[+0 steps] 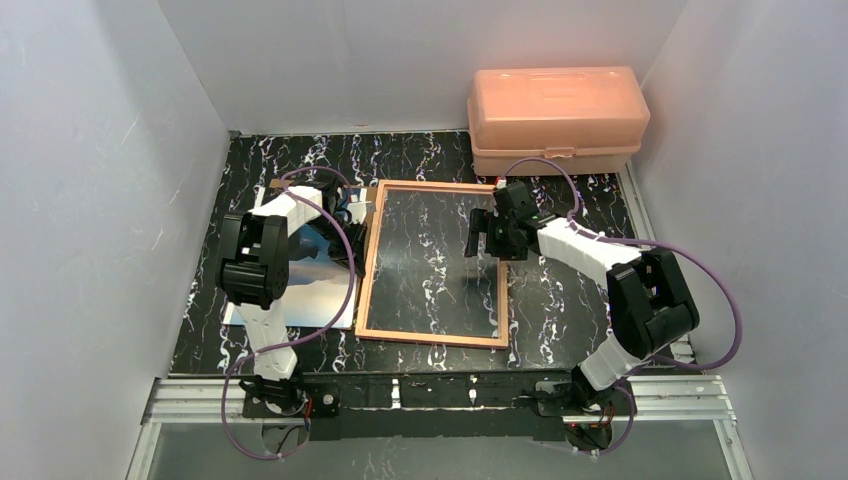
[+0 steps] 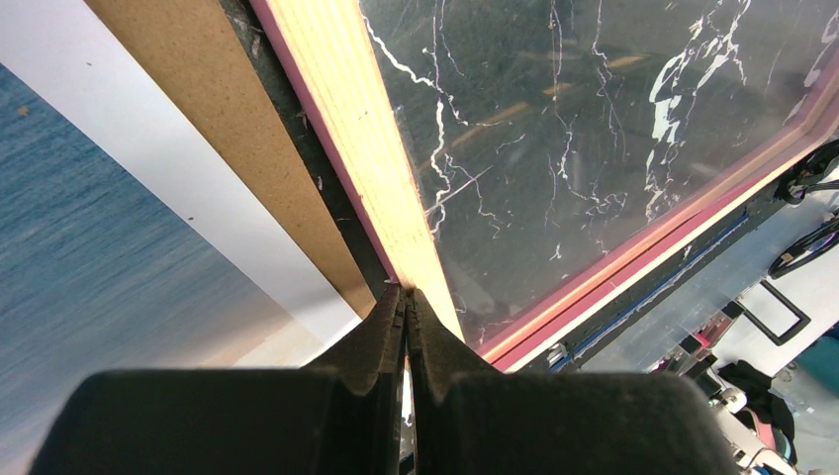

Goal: Put the photo into the frame

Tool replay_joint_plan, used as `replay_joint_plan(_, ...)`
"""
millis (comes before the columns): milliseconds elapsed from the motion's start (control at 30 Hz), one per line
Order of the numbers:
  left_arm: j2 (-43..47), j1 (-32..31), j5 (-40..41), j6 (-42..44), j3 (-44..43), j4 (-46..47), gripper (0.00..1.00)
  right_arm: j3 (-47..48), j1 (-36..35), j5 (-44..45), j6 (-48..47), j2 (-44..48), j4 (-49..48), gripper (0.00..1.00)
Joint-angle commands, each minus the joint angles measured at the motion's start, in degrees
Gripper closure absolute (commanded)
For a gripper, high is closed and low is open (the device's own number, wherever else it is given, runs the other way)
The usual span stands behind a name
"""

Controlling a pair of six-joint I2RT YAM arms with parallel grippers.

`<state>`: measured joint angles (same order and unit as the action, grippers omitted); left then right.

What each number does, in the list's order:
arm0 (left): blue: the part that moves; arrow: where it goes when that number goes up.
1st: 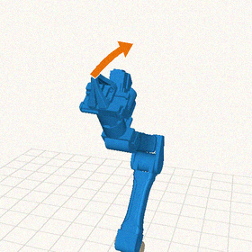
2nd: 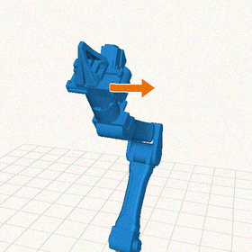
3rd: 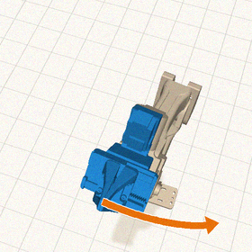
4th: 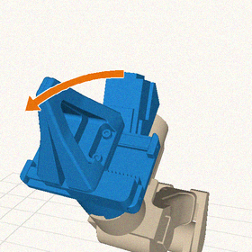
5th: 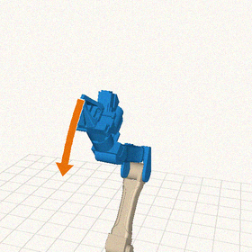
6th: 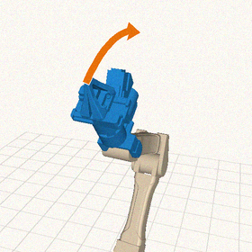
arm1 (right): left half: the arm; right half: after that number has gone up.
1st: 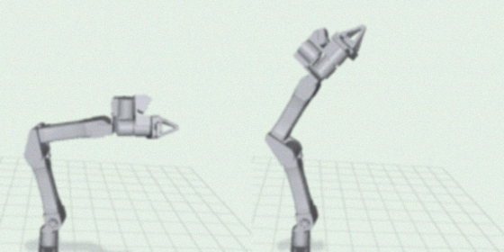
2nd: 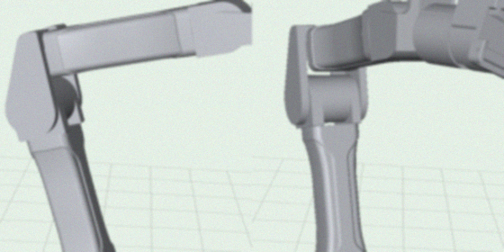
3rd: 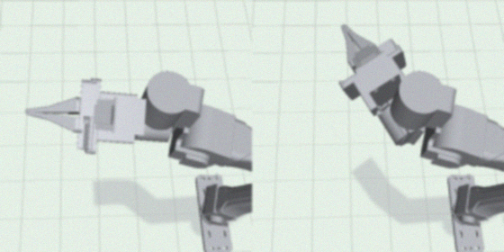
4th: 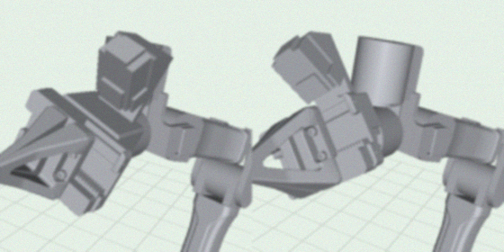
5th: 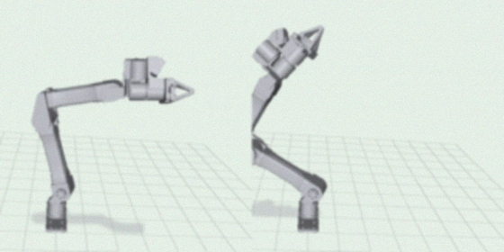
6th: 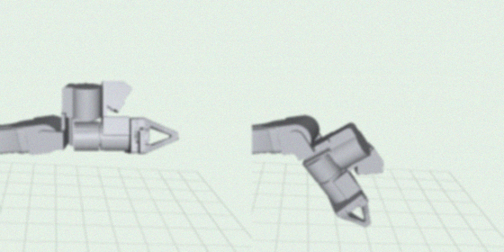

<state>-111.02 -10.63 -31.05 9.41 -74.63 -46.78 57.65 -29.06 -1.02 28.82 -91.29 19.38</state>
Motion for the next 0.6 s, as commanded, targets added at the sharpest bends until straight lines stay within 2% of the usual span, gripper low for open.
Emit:
replay_joint_plan(0, 0.8, -0.3, -1.1, 0.9, 0.0, -1.2, 1.00, 2.8, -0.3, 2.8, -1.0, 0.2, 0.4, 0.01)
replay_joint_plan(300, 0.7, -0.4, -1.0, 1.0, 0.0, -1.4, 1.00, 2.4, -0.4, 4.9, -0.6, 2.2, 0.3, 0.01)
replay_joint_plan(567, 0.5, -0.3, -1.0, 1.0, -0.1, -1.4, 1.00, -0.8, -2.3, 4.2, 1.7, 4.0, -1.7, 0.09)
